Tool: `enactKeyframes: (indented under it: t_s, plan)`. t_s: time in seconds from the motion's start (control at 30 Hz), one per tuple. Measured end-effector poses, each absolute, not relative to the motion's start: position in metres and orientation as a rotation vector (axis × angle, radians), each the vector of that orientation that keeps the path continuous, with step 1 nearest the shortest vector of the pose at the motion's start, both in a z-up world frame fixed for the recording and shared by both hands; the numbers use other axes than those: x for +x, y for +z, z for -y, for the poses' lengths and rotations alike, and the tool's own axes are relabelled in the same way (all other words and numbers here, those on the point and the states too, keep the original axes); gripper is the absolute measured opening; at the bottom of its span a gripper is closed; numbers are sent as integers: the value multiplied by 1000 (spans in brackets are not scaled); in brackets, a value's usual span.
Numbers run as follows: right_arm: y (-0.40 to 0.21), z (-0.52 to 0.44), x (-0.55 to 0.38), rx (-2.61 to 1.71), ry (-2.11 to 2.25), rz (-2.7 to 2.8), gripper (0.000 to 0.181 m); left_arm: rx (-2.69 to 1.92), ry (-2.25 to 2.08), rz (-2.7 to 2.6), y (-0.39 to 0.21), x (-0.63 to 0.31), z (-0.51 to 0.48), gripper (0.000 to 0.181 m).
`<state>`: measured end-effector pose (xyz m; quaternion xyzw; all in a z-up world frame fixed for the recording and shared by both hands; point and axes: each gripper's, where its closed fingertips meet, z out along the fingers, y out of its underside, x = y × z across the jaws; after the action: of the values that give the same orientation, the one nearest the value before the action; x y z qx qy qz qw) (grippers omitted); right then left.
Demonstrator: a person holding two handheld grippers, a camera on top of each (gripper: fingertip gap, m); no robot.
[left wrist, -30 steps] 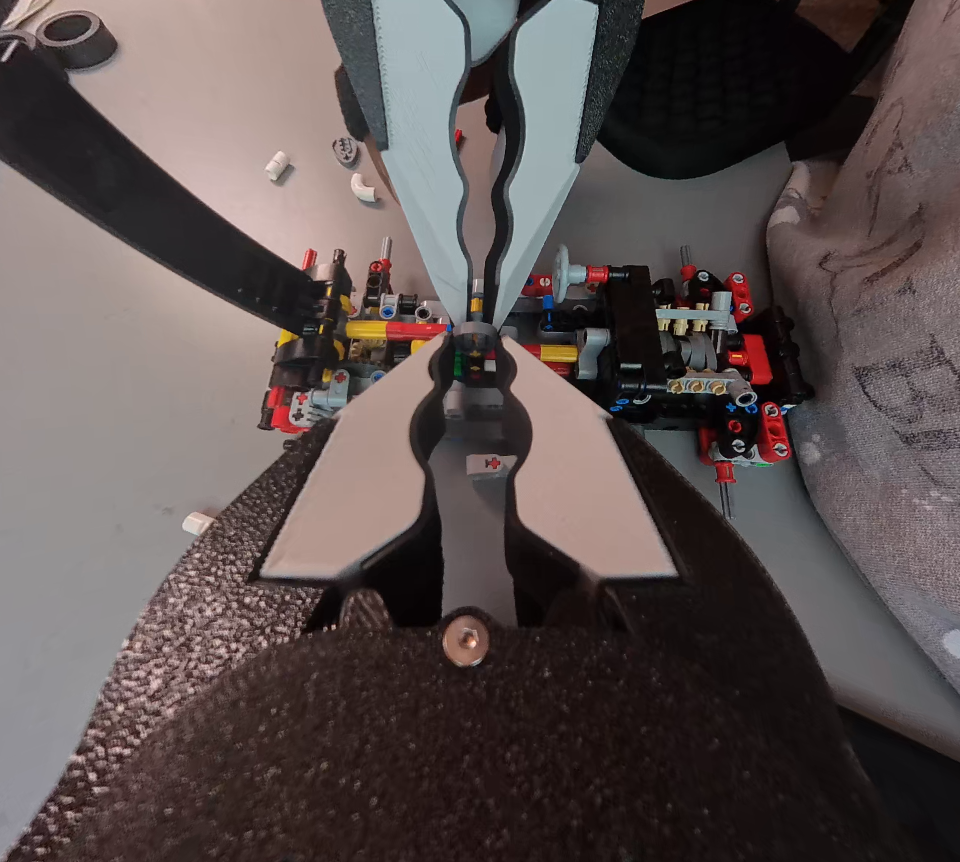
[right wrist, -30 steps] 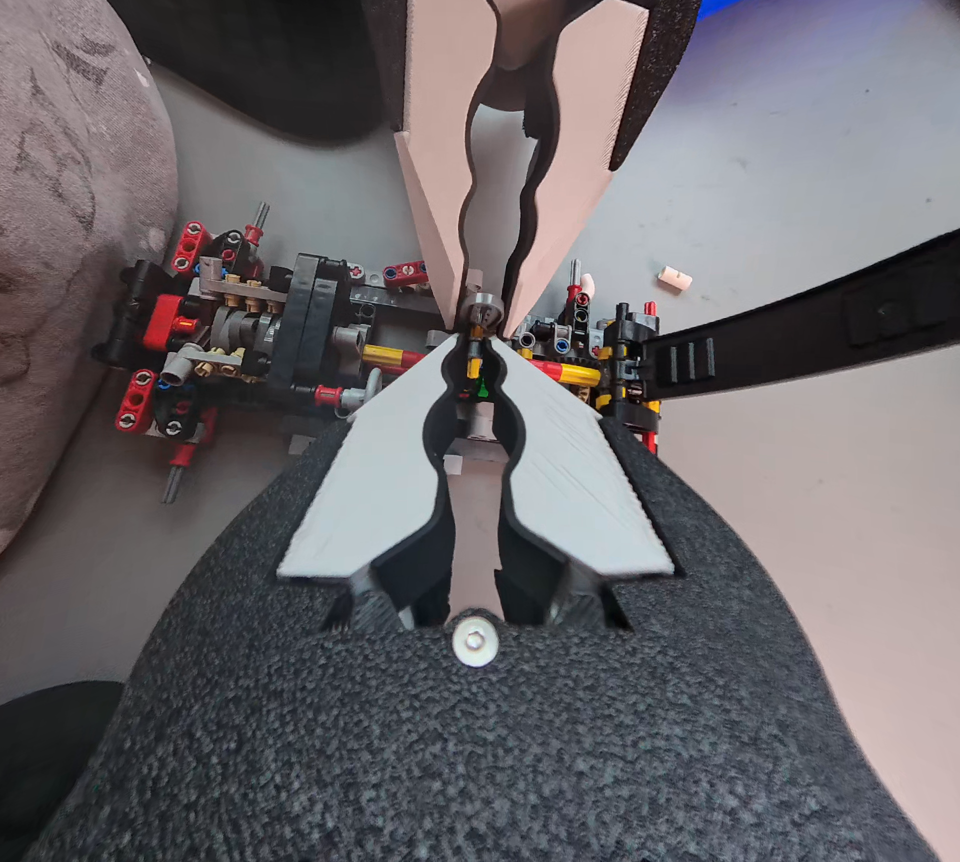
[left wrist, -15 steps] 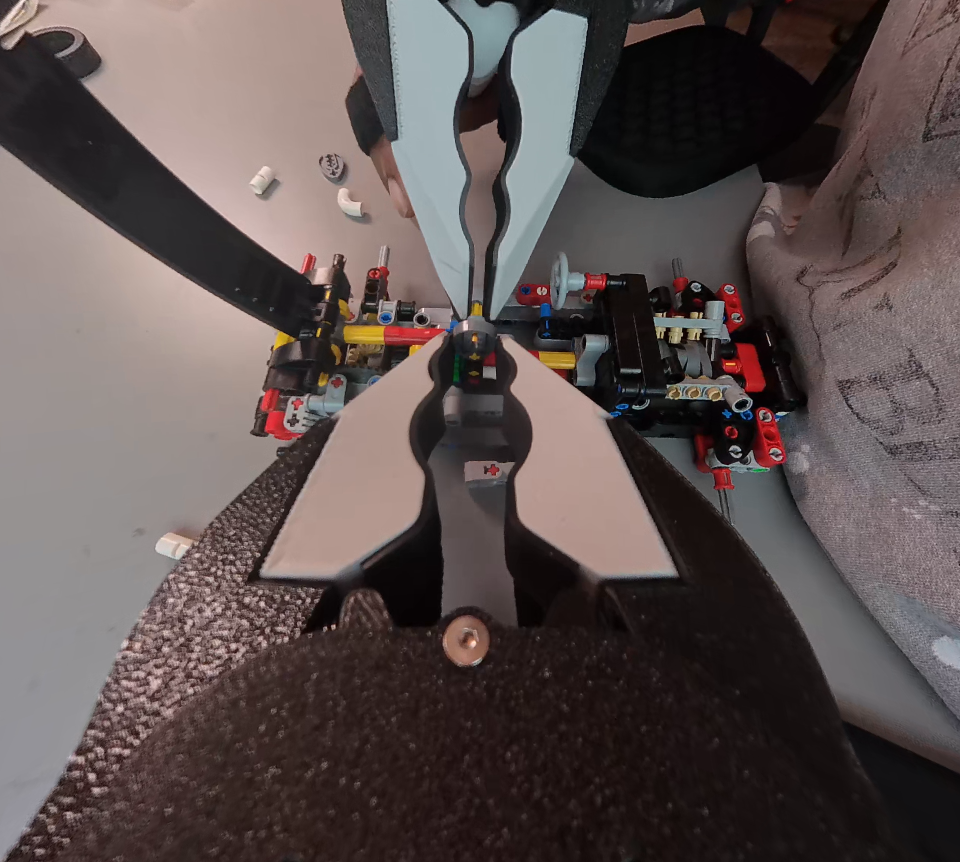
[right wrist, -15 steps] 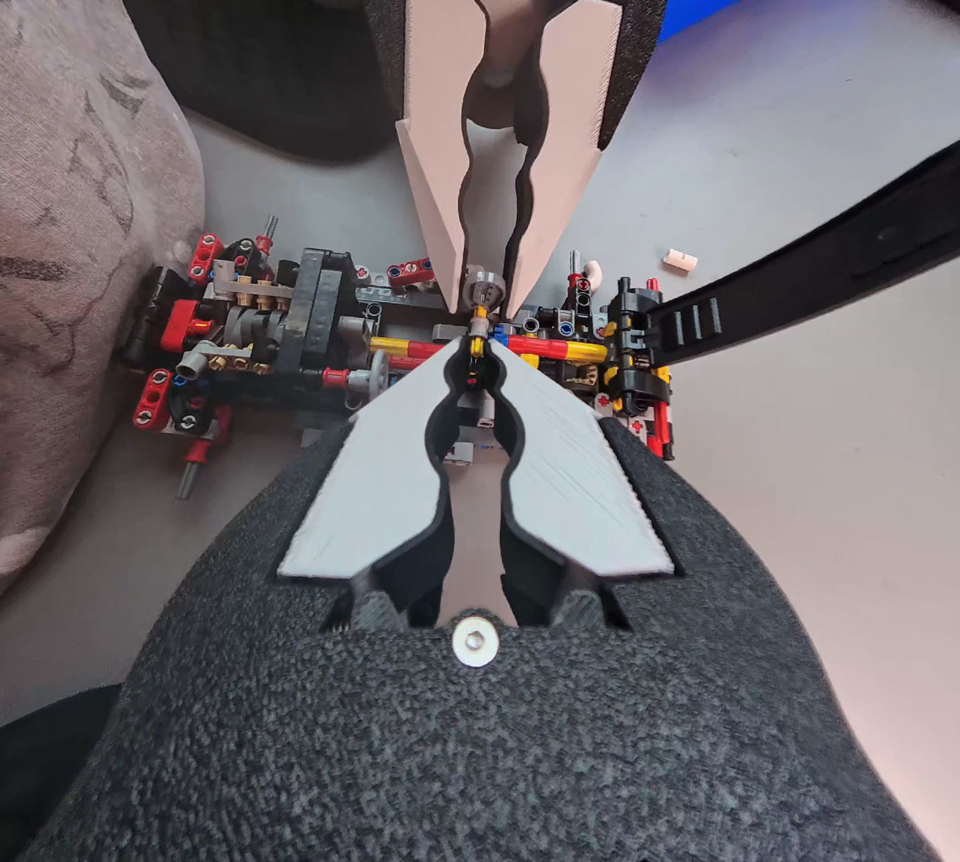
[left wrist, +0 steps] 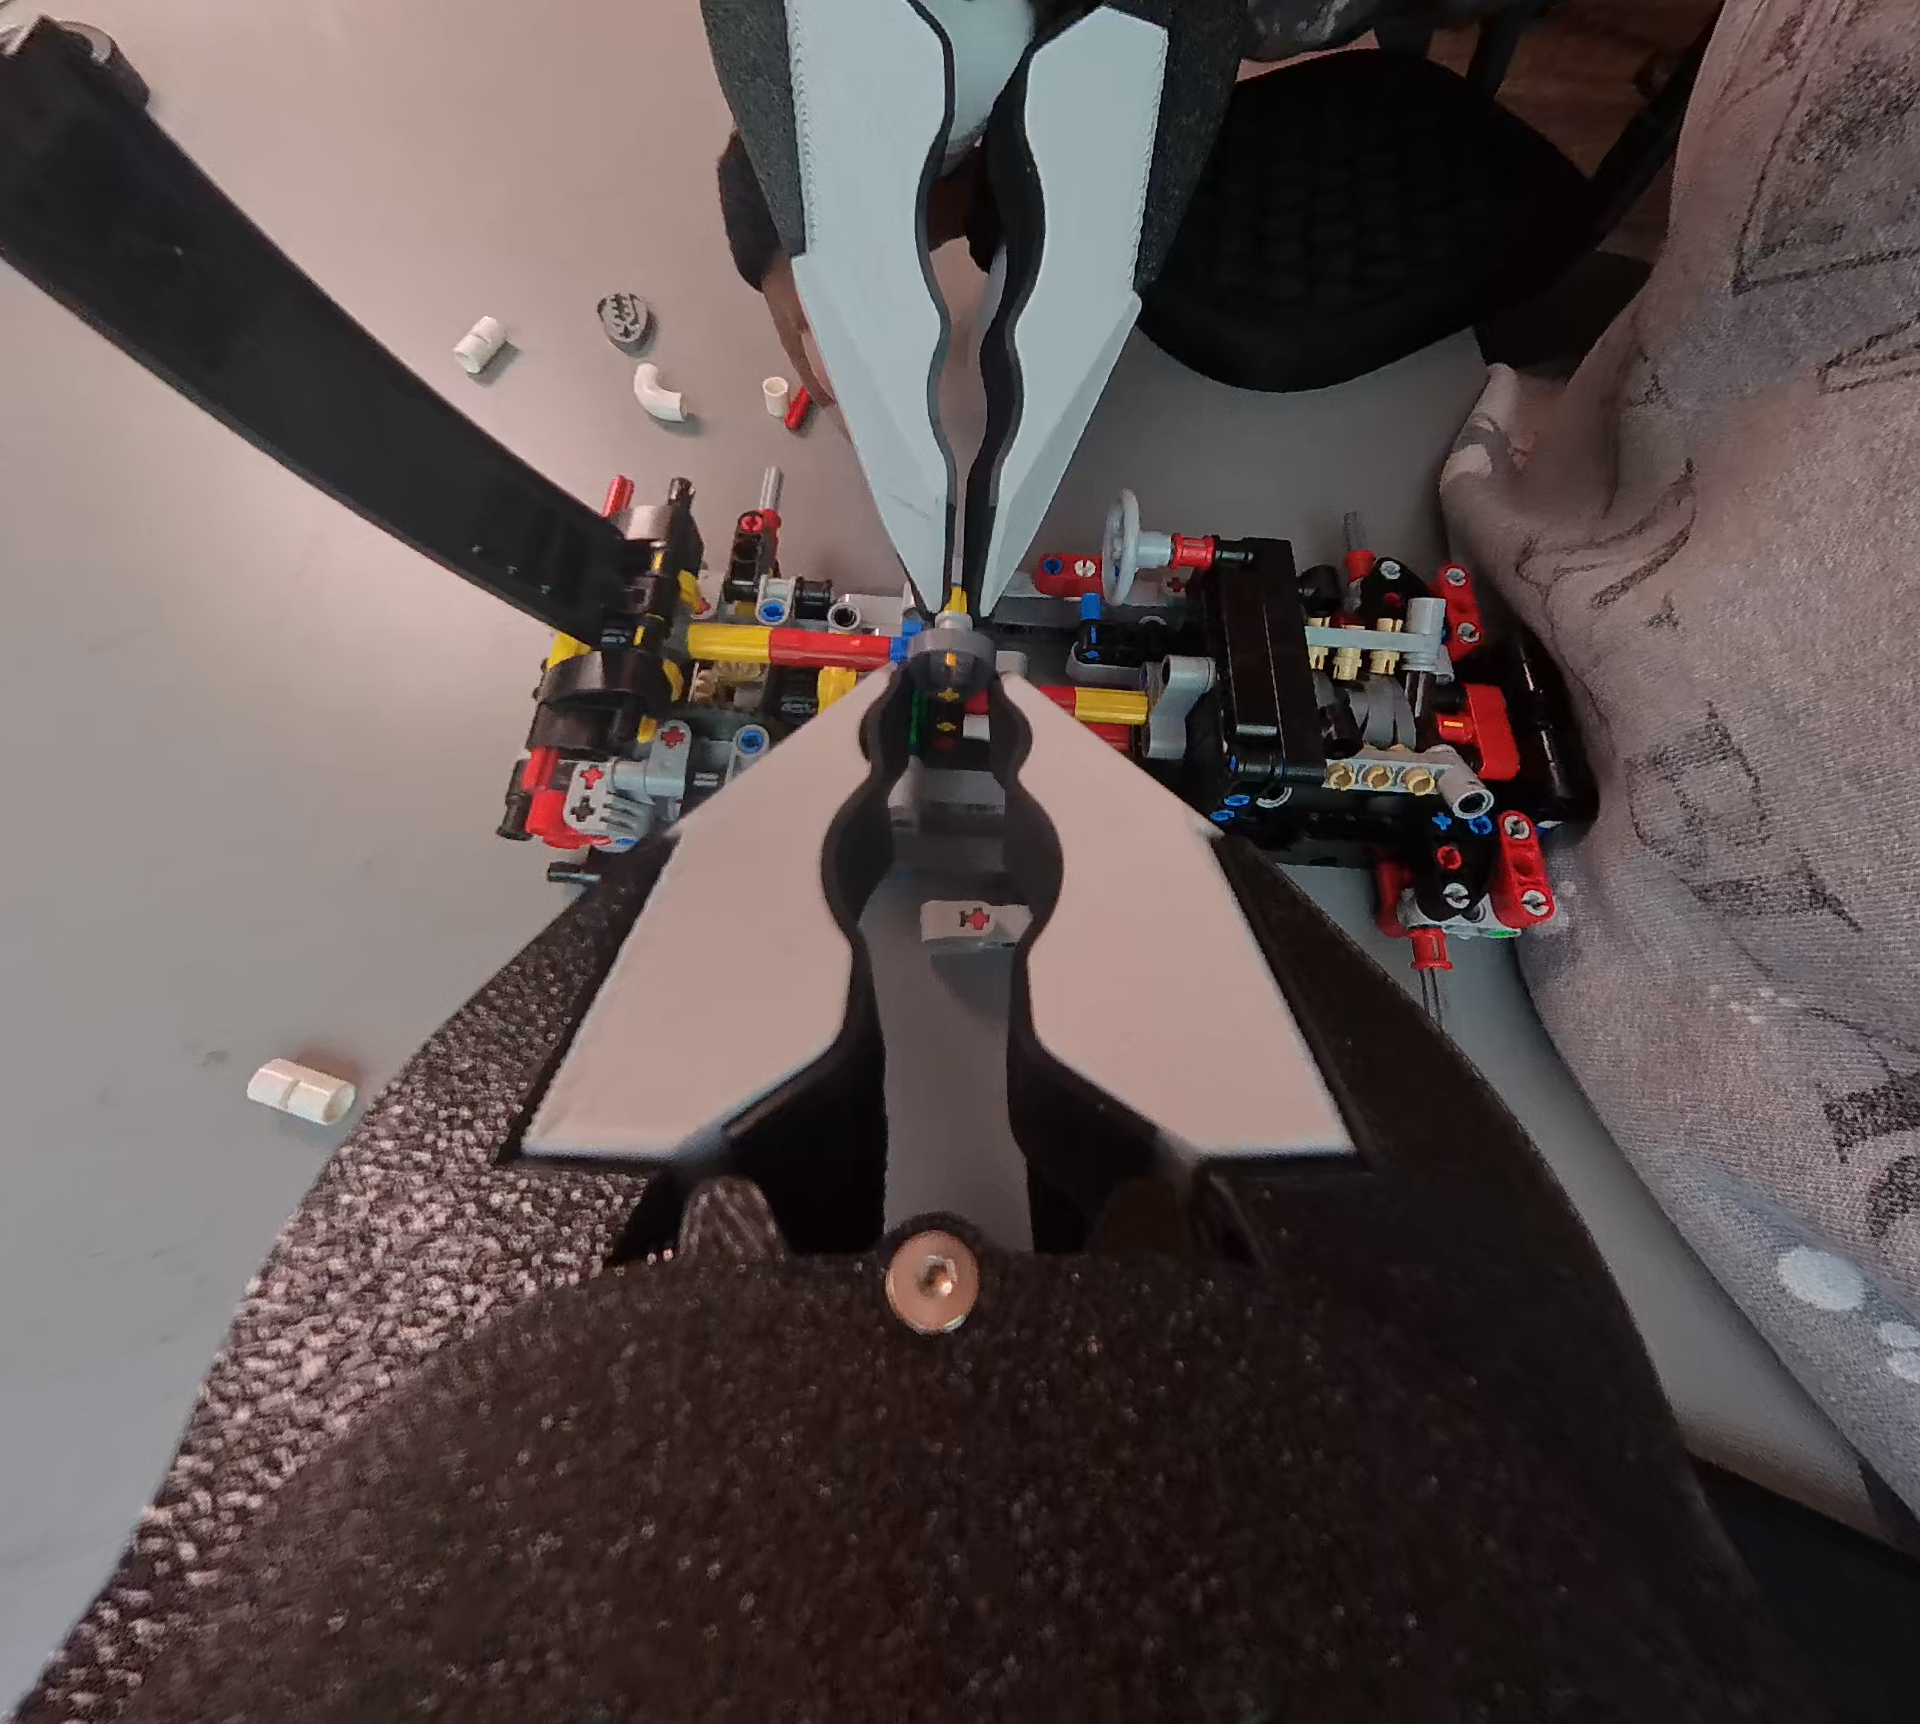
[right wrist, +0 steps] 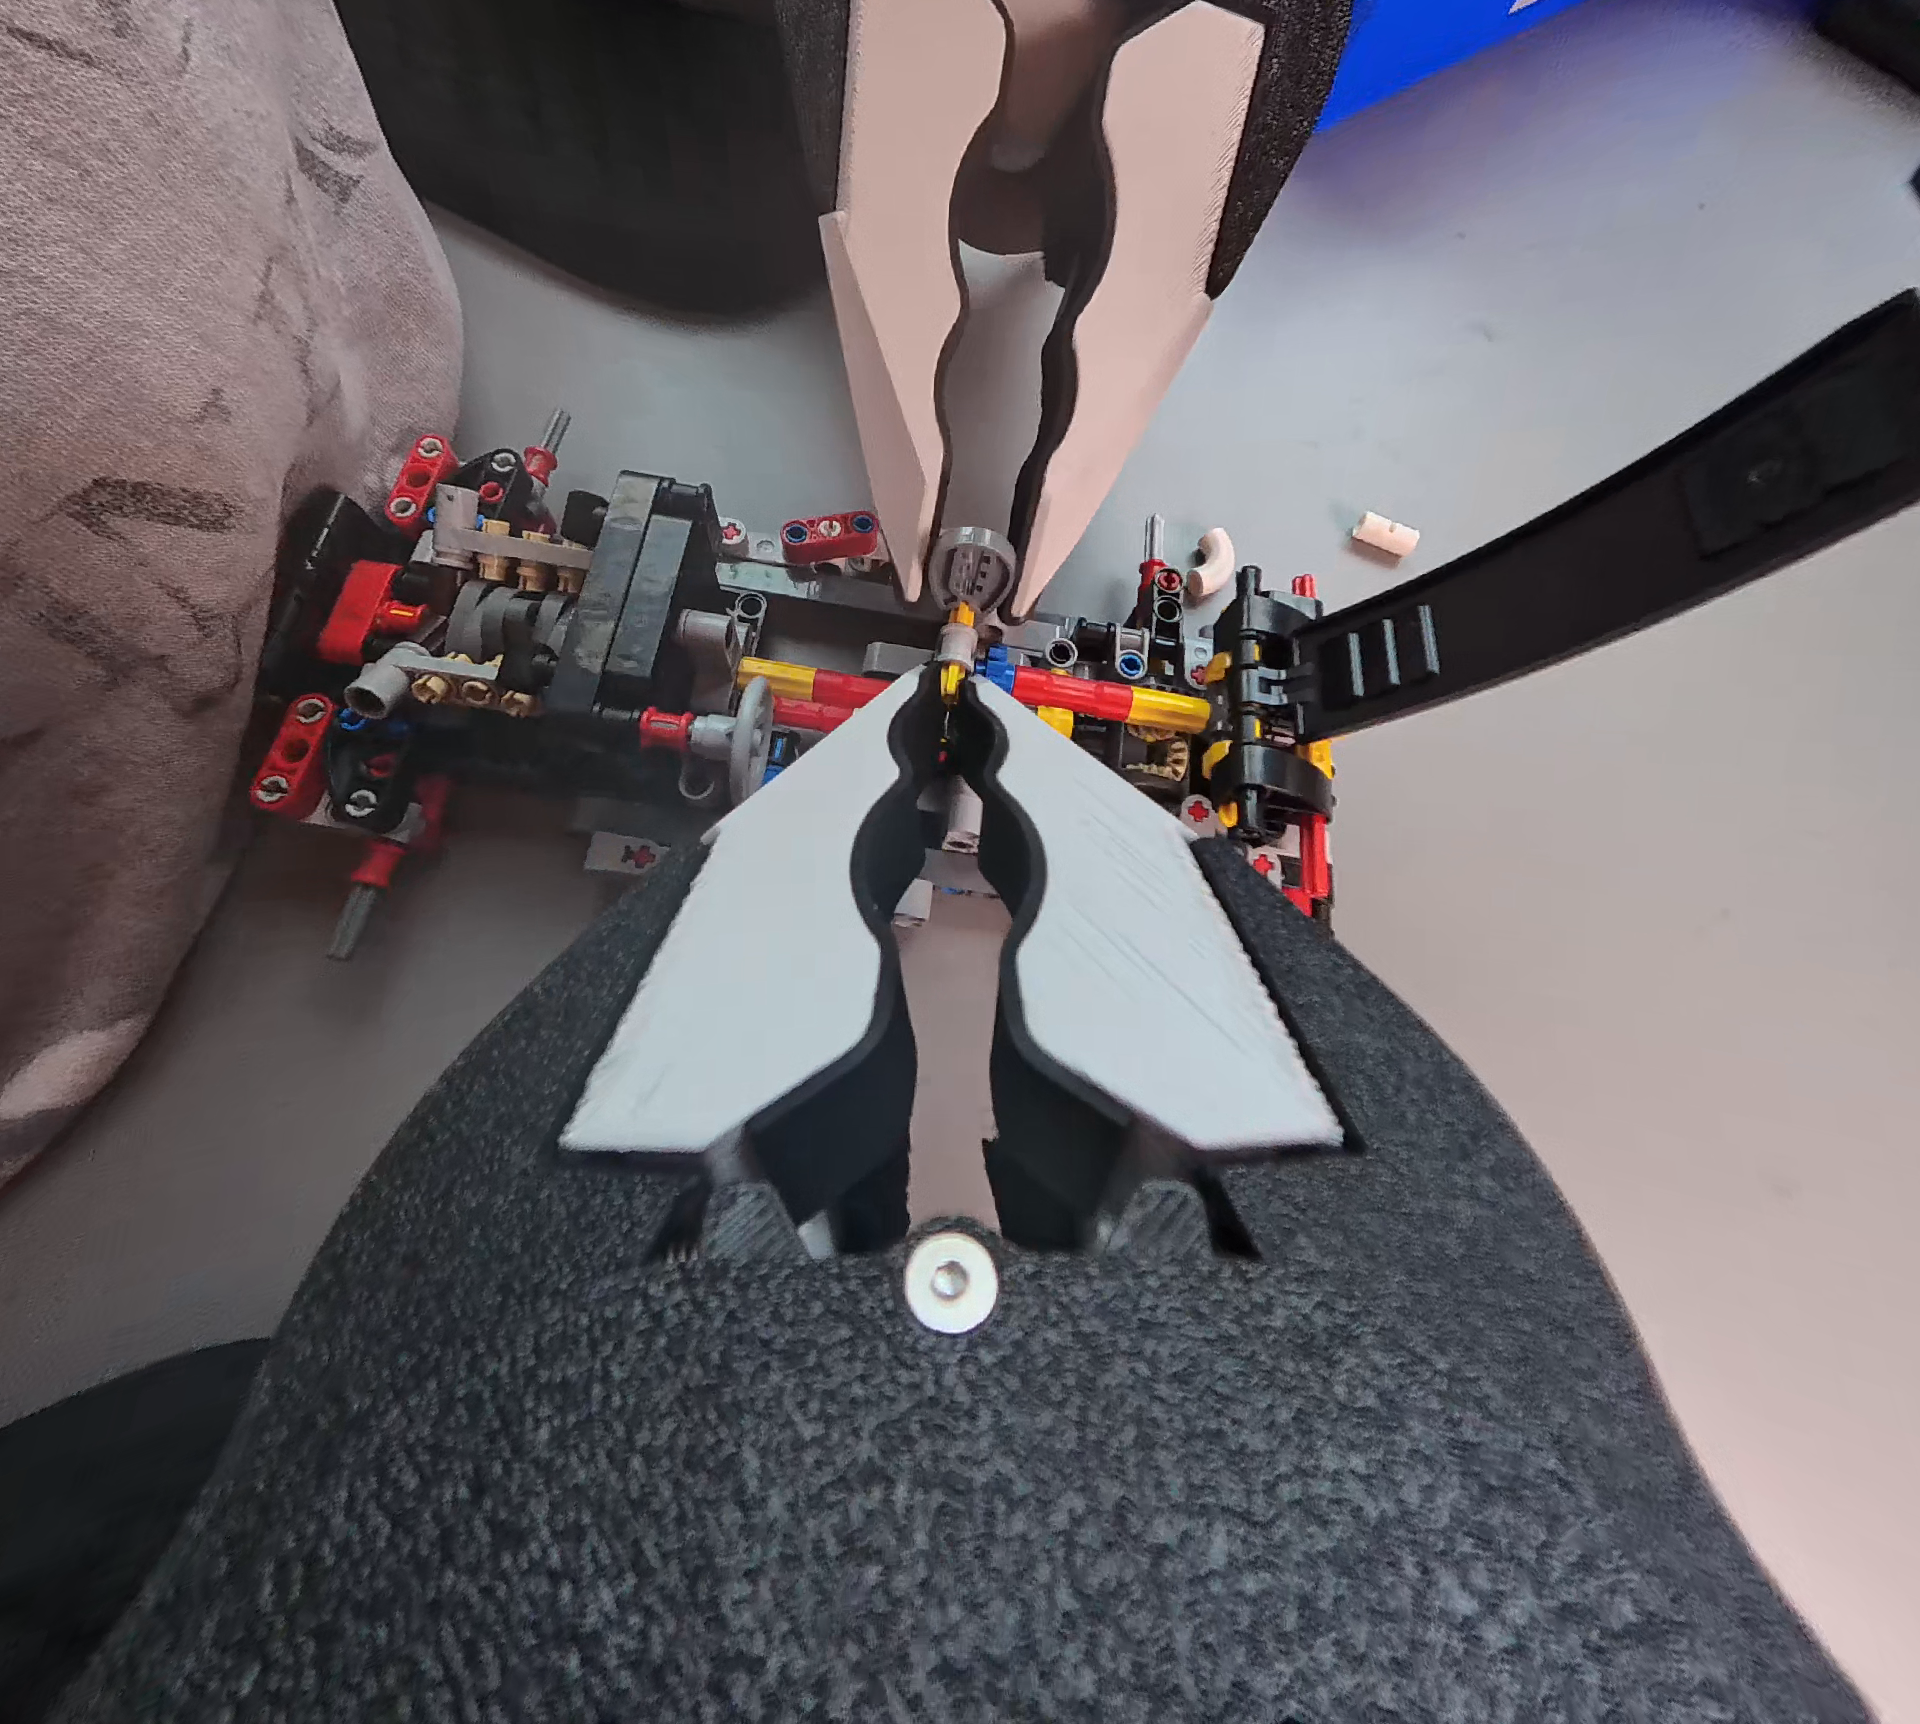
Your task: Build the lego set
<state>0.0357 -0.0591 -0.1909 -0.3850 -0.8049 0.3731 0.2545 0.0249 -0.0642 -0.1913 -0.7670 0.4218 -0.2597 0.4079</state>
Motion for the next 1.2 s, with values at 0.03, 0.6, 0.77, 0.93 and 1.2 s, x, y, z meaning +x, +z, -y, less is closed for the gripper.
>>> enactKeyframes:
  t_s: [0.03,0.6,0.77,0.93,1.2]
  plan:
    - [-192,58,38,-1049,1007,2189,2,-1946,-642,-1070,-193,22,65,3]
    - [-192,59,40,-1065,1073,2130,2,-1940,-613,-1109,-195,33,59,15]
    - [-188,63,36,-1053,1119,2094,3,-1951,-633,-1079,-193,29,66,15]
    - [-186,64,37,-1061,1156,2070,2,-1950,-643,-1058,-191,30,68,14]
    - [-192,63,37,-1070,1168,2057,2,-1932,-549,-1148,-194,27,74,0]
